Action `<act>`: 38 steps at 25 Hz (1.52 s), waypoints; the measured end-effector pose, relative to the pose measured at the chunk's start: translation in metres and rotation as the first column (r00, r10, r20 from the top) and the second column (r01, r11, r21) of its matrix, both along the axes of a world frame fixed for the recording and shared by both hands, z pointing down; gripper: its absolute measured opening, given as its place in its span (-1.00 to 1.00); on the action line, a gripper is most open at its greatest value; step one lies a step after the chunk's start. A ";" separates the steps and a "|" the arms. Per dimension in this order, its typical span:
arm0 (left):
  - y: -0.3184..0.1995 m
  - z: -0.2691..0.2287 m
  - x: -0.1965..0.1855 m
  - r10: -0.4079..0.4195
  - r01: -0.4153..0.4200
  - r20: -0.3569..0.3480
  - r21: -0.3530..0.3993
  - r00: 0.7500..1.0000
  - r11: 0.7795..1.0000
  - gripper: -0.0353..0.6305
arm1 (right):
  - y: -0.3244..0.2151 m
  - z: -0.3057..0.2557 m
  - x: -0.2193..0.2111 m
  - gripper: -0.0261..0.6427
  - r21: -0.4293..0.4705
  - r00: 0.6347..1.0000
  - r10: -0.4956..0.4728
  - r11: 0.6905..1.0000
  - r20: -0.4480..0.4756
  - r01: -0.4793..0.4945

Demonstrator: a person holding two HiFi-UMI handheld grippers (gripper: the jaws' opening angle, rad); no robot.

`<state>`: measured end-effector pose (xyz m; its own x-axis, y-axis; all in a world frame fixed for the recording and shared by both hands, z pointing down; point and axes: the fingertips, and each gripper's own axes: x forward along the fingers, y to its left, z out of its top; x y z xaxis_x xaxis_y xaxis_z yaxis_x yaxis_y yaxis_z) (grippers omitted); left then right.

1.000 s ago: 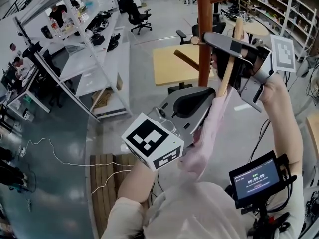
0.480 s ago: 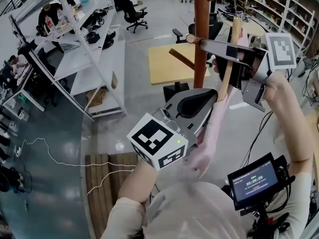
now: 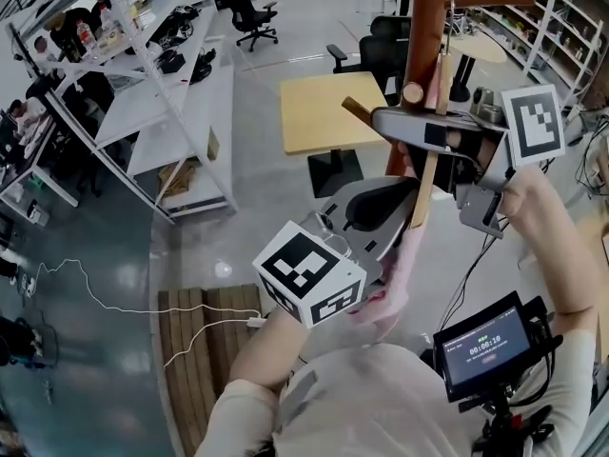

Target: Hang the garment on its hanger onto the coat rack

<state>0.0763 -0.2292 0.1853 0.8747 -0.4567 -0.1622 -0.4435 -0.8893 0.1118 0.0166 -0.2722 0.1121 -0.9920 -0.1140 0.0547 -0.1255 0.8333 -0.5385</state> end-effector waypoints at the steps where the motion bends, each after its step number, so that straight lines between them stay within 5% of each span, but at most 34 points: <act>1: 0.000 -0.002 -0.001 -0.001 0.001 -0.006 -0.006 1.000 1.000 -0.88 | 0.000 -0.004 0.001 -0.88 0.000 1.000 0.005 1.000 0.006 -0.005; 5: -0.007 0.000 -0.001 -0.012 0.011 -0.020 -0.028 1.000 1.000 -0.88 | -0.003 -0.006 0.005 -0.83 0.039 1.000 0.027 0.999 0.002 -0.027; 10: -0.004 0.023 -0.029 -0.010 0.010 -0.005 0.017 1.000 1.000 -0.88 | -0.008 0.001 -0.015 -0.49 0.165 0.992 0.124 0.979 -0.004 -0.121; 21: -0.004 0.040 -0.065 0.004 -0.004 -0.008 0.021 1.000 1.000 -0.88 | -0.015 0.000 -0.008 -0.49 0.169 0.971 0.237 0.956 0.040 -0.240; 28: -0.010 0.057 -0.065 -0.005 0.005 -0.019 -0.013 1.000 1.000 -0.88 | -0.025 0.017 0.002 -0.49 0.190 0.952 0.279 0.949 -0.129 -0.252; 38: -0.013 0.062 -0.061 0.002 -0.003 -0.039 -0.025 0.999 1.000 -0.88 | -0.031 0.035 0.008 -0.49 0.256 0.876 0.330 0.934 -0.352 -0.249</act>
